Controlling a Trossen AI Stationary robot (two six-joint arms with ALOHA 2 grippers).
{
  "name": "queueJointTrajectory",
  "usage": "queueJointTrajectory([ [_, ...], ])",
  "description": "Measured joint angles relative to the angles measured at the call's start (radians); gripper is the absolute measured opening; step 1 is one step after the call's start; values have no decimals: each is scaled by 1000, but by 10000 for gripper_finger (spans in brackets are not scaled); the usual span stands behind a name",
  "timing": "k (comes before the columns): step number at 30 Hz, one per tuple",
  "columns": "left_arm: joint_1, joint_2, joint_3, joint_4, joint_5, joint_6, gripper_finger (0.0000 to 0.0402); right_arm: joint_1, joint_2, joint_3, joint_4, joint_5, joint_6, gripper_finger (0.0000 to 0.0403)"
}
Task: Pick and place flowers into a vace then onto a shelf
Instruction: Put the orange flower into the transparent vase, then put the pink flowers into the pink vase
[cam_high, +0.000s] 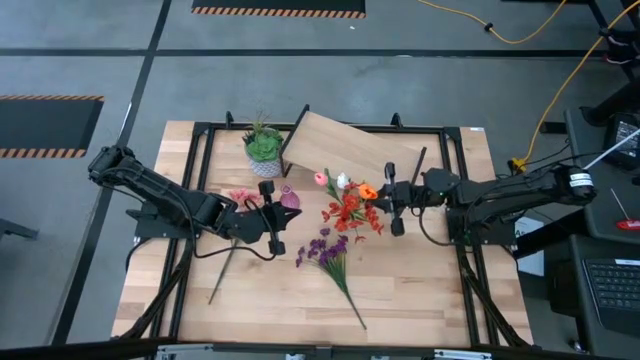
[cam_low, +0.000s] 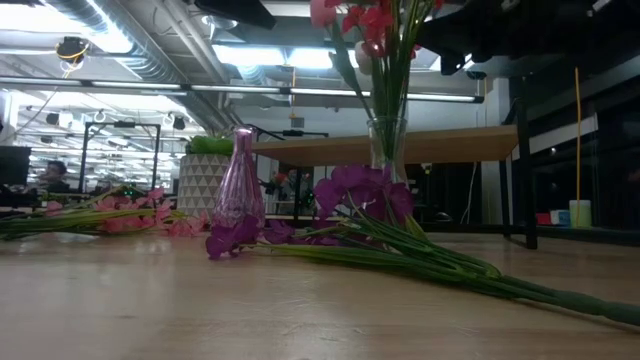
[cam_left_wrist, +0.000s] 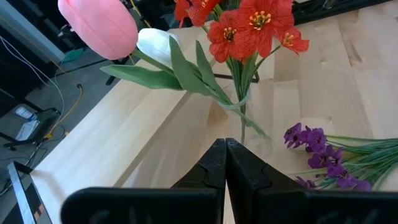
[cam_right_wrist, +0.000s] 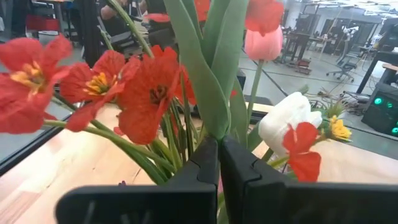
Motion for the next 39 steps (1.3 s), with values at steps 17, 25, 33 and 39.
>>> queueJointTrajectory([
  [17, 0, 0, 0, -3, 0, -1, 2, 0, 4, 0, -68, 2, -5, 113],
  [25, 0, 0, 0, -6, 0, -12, 3, 0, -31, 46, -293, 13, 15, 194],
  [33, -15, 0, 0, -37, 0, -35, 2, 0, -52, 192, -620, 19, 81, 210],
  [39, -71, 0, 0, -47, 0, -38, 3, 22, -60, 279, -875, 194, 154, 206],
])
